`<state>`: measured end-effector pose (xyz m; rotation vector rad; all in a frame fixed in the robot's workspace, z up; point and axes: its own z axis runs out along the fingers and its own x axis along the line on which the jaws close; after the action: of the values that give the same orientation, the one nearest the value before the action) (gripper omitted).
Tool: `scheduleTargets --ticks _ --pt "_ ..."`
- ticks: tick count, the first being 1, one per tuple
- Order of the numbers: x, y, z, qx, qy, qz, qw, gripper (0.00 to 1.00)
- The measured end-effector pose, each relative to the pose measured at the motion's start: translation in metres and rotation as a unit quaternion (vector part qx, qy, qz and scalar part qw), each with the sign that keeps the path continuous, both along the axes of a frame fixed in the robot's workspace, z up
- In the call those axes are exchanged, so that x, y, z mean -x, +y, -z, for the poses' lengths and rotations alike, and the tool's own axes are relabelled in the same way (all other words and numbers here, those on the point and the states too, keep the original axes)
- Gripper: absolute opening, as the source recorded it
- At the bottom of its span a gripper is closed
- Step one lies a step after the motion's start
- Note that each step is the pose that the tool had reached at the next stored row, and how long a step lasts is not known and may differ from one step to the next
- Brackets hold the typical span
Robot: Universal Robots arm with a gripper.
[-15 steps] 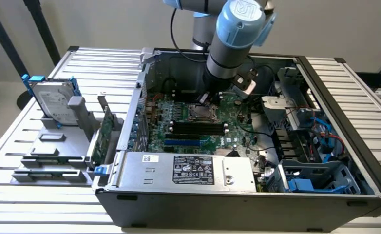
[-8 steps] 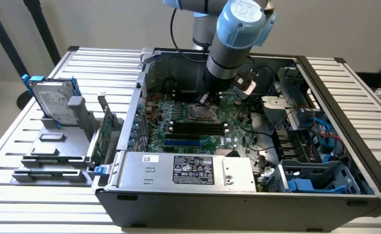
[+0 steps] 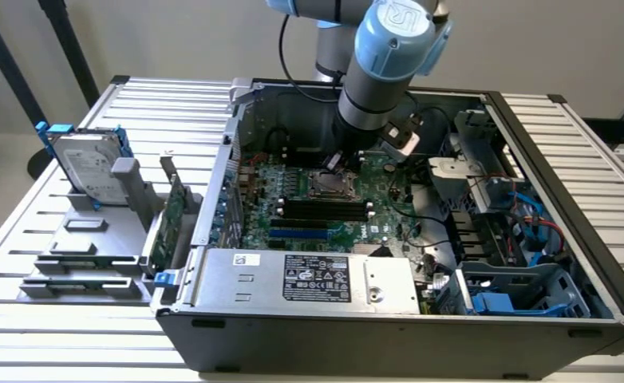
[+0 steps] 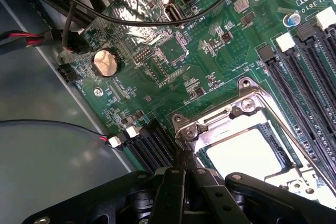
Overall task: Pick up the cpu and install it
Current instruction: 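Install the first cpu locking lever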
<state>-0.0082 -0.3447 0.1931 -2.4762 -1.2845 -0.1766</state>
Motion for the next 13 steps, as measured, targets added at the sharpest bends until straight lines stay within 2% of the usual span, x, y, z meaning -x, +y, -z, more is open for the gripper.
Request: scheduleTargets --ticks 6,13 --pt "0.000 0.0000 -0.0100 0.0000 -0.0001 0.000 1.0000 0.11" --pt "0.009 -0.0009 -0.0126 -0.0001 -0.0001 -0.001 1.0000 0.11"
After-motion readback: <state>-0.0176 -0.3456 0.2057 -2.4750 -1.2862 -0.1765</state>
